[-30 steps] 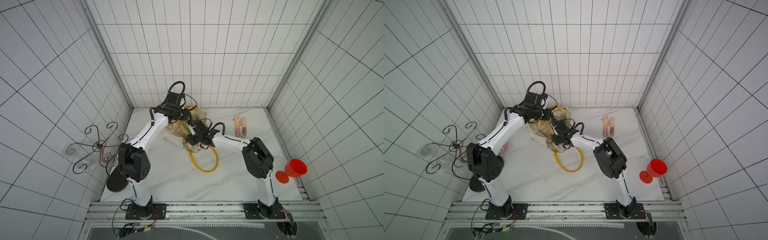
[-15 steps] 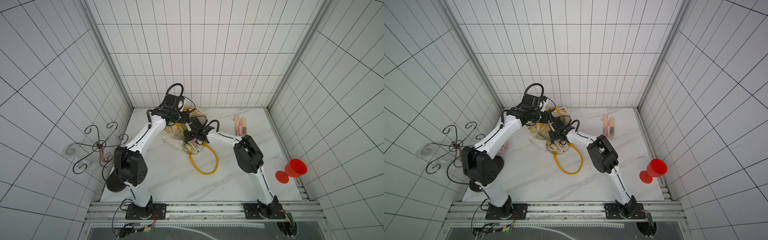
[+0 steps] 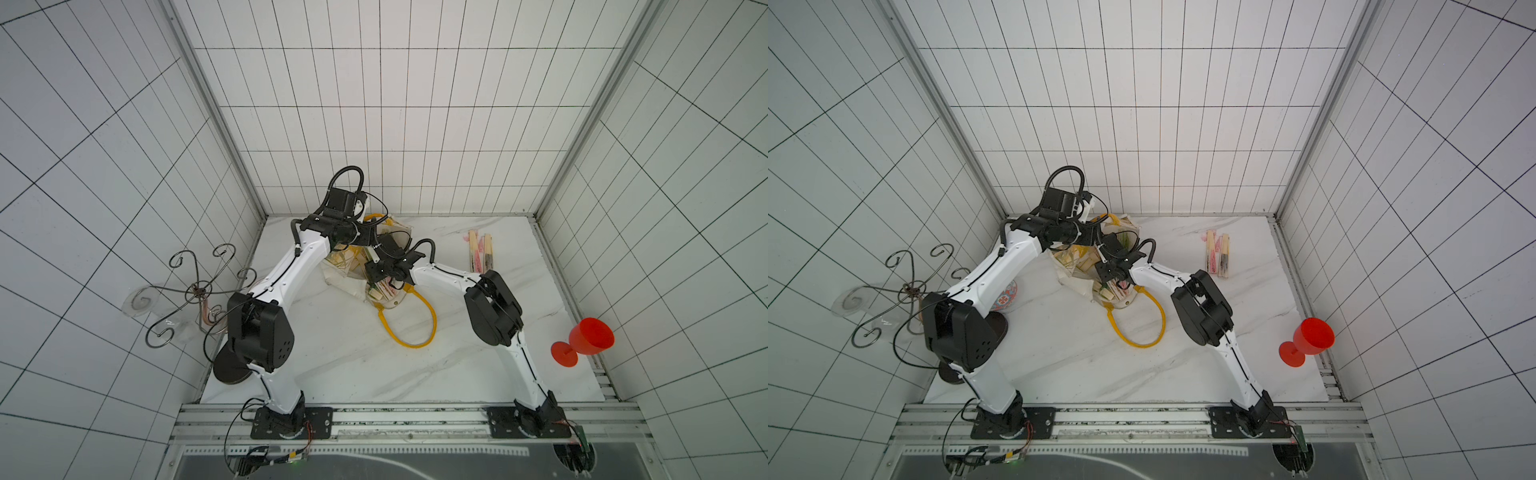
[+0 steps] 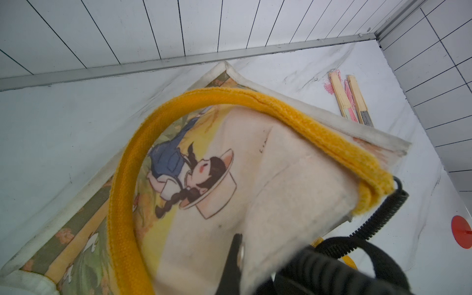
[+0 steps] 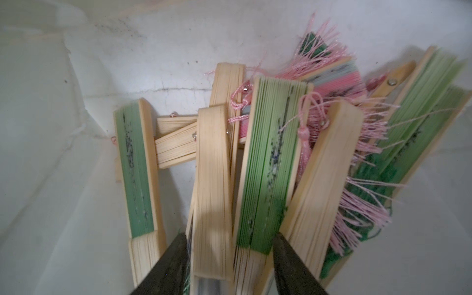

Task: Take out the folding fans from the tote bags
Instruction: Pick up the folding fan from the canvas bag.

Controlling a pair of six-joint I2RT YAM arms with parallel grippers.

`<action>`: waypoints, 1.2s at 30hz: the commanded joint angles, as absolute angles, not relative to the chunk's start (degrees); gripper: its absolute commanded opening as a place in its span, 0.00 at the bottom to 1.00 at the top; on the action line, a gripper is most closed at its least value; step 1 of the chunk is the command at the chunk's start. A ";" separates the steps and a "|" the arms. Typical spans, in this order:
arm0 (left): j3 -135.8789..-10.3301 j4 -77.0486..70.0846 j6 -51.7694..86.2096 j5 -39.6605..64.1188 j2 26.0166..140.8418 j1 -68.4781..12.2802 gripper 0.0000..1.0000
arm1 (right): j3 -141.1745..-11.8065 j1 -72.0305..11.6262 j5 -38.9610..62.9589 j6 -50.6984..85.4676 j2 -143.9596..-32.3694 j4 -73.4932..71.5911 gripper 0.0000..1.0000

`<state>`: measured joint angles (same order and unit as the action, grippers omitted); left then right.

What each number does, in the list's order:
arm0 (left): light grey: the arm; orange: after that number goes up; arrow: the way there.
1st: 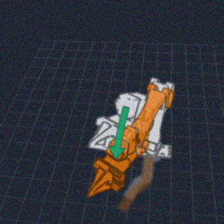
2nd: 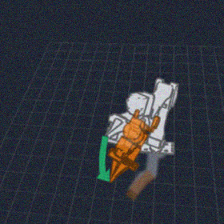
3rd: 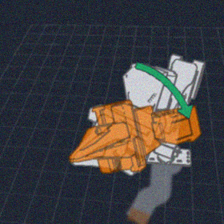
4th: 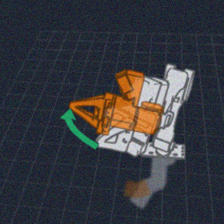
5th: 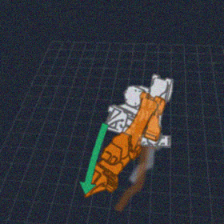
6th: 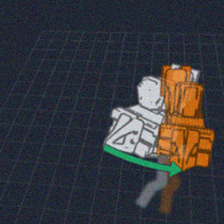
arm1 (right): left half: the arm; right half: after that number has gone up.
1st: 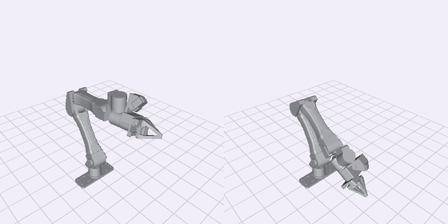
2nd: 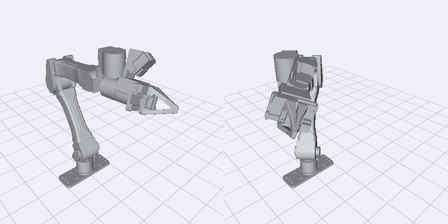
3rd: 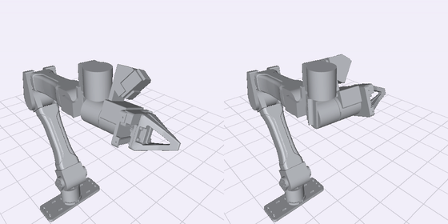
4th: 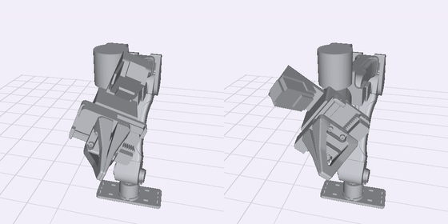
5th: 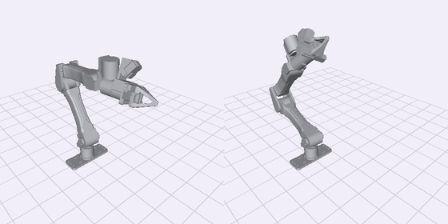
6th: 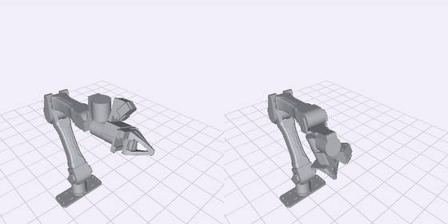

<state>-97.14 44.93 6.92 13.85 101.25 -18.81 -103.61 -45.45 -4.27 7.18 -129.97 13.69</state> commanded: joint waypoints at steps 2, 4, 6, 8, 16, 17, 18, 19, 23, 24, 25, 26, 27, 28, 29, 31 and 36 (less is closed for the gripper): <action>-97.38 45.52 7.38 19.06 99.89 -18.66 0.00 | -100.90 -46.93 -4.85 7.49 -127.01 12.24 0.54; -97.38 45.58 7.22 19.32 99.76 -18.56 0.00 | -100.65 -46.93 -5.58 8.00 -127.34 12.22 0.54; -97.38 45.58 7.11 19.51 99.73 -18.46 0.00 | -100.92 -46.93 -5.89 8.00 -127.89 12.46 0.54; -97.25 45.45 6.99 19.69 99.76 -18.46 0.00 | -101.31 -47.02 -6.42 7.74 -128.53 13.05 0.53; -97.10 45.05 7.59 21.81 100.89 -17.52 0.00 | -99.32 -49.09 -9.63 6.40 -128.52 14.21 0.52; -97.05 45.00 7.70 22.28 100.98 -17.26 0.00 | -98.85 -49.32 -9.46 6.41 -128.23 14.09 0.52; -97.12 45.01 7.82 22.62 101.03 -17.01 0.00 | -98.24 -49.48 -9.40 6.50 -127.97 13.83 0.53; -97.06 45.00 7.80 22.61 101.00 -16.83 0.00 | -97.76 -49.64 -9.36 6.67 -127.81 13.59 0.53; -96.69 44.76 7.88 22.41 100.59 -16.21 0.00 | -96.04 -50.05 -9.53 7.25 -126.83 12.62 0.53; -96.59 44.67 7.88 22.41 100.55 -16.06 0.00 | -95.68 -50.08 -9.73 7.37 -126.61 12.41 0.53; -96.50 44.67 7.97 22.41 100.55 -15.91 0.00 | -95.54 -50.02 -9.96 7.54 -126.56 12.31 0.53; -96.41 44.61 7.87 22.41 100.55 -15.82 0.00 | -95.54 -50.02 -10.30 7.62 -126.54 12.30 0.53; -96.26 44.62 7.90 22.41 100.46 -15.82 0.00 | -95.45 -50.05 -10.81 7.65 -126.65 12.39 0.53; -96.09 44.48 7.83 22.49 100.46 -15.75 0.00 | -95.45 -50.08 -11.26 7.65 -126.81 12.39 0.53; -95.90 44.41 7.75 22.50 100.39 -15.73 0.00 | -95.45 -50.08 -11.56 7.65 -126.87 12.39 0.53; -95.50 44.22 7.73 22.58 100.37 -15.66 0.00 | -95.42 -50.09 -12.03 7.65 -127.33 12.47 0.50; -94.85 43.82 7.73 23.25 99.95 -15.59 0.00 | -96.23 -50.18 -14.10 7.30 -128.59 13.85 0.47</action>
